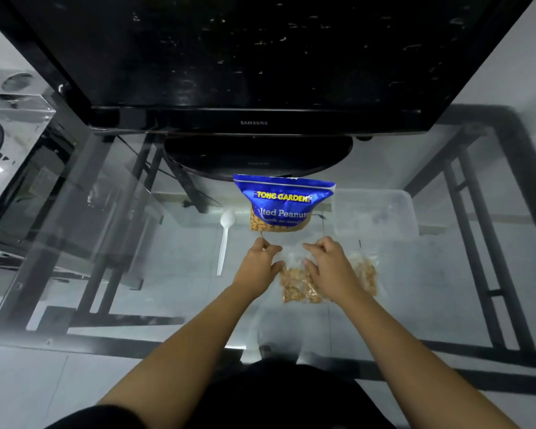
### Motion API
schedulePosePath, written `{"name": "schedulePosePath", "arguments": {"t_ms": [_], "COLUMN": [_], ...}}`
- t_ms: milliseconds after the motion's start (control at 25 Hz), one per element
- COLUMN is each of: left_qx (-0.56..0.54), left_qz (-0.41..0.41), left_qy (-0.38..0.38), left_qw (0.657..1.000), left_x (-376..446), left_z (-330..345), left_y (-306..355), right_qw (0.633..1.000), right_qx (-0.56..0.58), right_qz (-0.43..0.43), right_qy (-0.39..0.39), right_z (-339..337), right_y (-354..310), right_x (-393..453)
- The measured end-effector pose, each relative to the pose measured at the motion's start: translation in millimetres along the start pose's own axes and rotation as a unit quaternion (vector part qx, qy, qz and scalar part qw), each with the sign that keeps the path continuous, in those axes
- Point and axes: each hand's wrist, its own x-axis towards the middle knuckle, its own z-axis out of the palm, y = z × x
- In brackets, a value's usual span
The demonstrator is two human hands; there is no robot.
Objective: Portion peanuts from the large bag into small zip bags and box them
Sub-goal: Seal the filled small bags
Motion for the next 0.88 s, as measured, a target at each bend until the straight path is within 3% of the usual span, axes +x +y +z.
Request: {"name": "schedulePosePath", "arguments": {"t_ms": [120, 240, 320, 440, 520, 680, 880], "left_qx": [-0.001, -0.101, -0.198, -0.319, -0.348, -0.324, -0.174], "left_qz": [0.005, 0.026, 0.006, -0.022, -0.015, 0.008, 0.074], "left_qy": [0.014, 0.037, 0.033, 0.023, 0.010, -0.014, 0.021], "left_qw": [1.000, 0.994, 0.980, 0.947, 0.937, 0.946, 0.982], "left_x": [-1.3, -10.3, -20.3, -33.8, -40.9, -47.7, -52.9], "left_z": [7.4, -1.5, -14.0, -33.9, -47.5, -71.3, -80.3], "left_y": [2.0, 6.0, 11.8, 18.8, 23.7, 35.0, 55.6], "right_qw": [1.000, 0.999, 0.988, 0.926, 0.895, 0.882, 0.901], "right_qx": [-0.027, 0.024, 0.151, 0.360, 0.430, 0.455, 0.419], "right_qz": [-0.007, -0.018, 0.023, 0.108, 0.119, 0.116, 0.101], "right_qy": [-0.009, 0.025, 0.031, 0.018, 0.025, 0.046, 0.049], "right_z": [2.7, -1.1, -7.0, -20.6, -31.6, -50.8, -60.9], "right_y": [-4.1, -7.7, -12.7, -26.9, -34.8, -49.1, -58.9], "right_x": [0.3, -4.5, -12.1, -26.7, -36.9, -45.2, -45.4]}}
